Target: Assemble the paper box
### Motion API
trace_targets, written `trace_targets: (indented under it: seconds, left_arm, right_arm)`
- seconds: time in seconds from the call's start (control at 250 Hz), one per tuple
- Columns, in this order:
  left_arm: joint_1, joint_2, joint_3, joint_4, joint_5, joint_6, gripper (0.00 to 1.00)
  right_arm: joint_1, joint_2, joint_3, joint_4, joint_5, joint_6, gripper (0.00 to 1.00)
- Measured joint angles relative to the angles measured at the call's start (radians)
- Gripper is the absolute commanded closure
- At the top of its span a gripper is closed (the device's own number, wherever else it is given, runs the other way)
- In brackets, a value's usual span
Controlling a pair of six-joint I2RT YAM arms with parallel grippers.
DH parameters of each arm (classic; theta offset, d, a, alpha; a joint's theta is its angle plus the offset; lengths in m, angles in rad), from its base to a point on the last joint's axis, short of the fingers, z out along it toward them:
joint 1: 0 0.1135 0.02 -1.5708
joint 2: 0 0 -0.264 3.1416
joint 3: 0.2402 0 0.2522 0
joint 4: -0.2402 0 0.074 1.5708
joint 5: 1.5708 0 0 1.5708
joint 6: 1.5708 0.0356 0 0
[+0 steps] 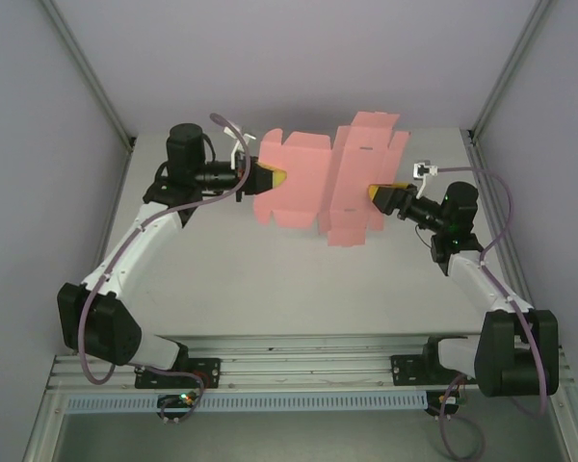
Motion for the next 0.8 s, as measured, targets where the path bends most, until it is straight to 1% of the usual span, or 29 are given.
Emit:
trace_targets:
  seconds: [0.064, 0.192, 0.256, 0.339, 0.383, 0.503, 0.623, 0.663, 0.703, 0.715, 0.735, 0.779, 0.787, 0.799]
  left_arm:
    - [0.000, -0.004, 0.006, 0.000, -0.003, 0.003, 1.00]
    - [0.000, -0.011, 0.012, -0.029, -0.026, 0.017, 1.00]
    - [0.000, -0.012, 0.013, -0.044, -0.036, 0.021, 1.00]
    - [0.000, -0.012, 0.013, -0.058, -0.049, 0.027, 1.00]
    - [0.000, -0.013, 0.013, -0.060, -0.058, 0.031, 1.00]
    - [0.002, -0.013, 0.014, -0.076, -0.083, 0.037, 1.00]
    - [0.002, -0.013, 0.013, -0.095, -0.108, 0.040, 1.00]
    - [0.002, -0.013, 0.013, -0.102, -0.120, 0.041, 0.81]
    - [0.002, -0.013, 0.013, -0.106, -0.139, 0.046, 0.67]
    - [0.002, -0.013, 0.012, -0.109, -0.143, 0.045, 0.61]
    - [0.003, -0.016, 0.010, -0.109, -0.156, 0.048, 0.46]
    - [0.007, -0.025, 0.000, -0.116, -0.195, 0.052, 0.04]
    - [0.008, -0.027, -0.002, -0.117, -0.202, 0.053, 0.01]
    - [0.009, -0.032, -0.009, -0.116, -0.218, 0.054, 0.00]
  right_arm:
    - [-0.002, 0.002, 0.004, 0.011, -0.013, 0.003, 0.48]
    - [-0.003, -0.002, 0.004, 0.001, -0.016, -0.006, 0.57]
    - [-0.003, -0.014, 0.004, -0.028, -0.013, -0.026, 0.67]
    - [-0.003, -0.042, 0.004, -0.078, -0.002, -0.047, 0.71]
    - [-0.003, -0.056, 0.004, -0.100, 0.009, -0.062, 0.75]
    - [-0.002, -0.084, 0.006, -0.169, 0.043, -0.104, 1.00]
    - [0.005, -0.098, 0.014, -0.212, 0.046, -0.143, 1.00]
    - [0.005, -0.098, 0.016, -0.219, 0.046, -0.153, 1.00]
    - [0.005, -0.098, 0.017, -0.227, 0.047, -0.159, 1.00]
    - [0.005, -0.098, 0.017, -0.232, 0.049, -0.162, 1.00]
    - [0.005, -0.098, 0.018, -0.242, 0.055, -0.169, 1.00]
    - [0.005, -0.098, 0.019, -0.263, 0.064, -0.182, 1.00]
    - [0.006, -0.098, 0.019, -0.270, 0.067, -0.188, 1.00]
    - [0.008, -0.098, 0.019, -0.276, 0.069, -0.190, 1.00]
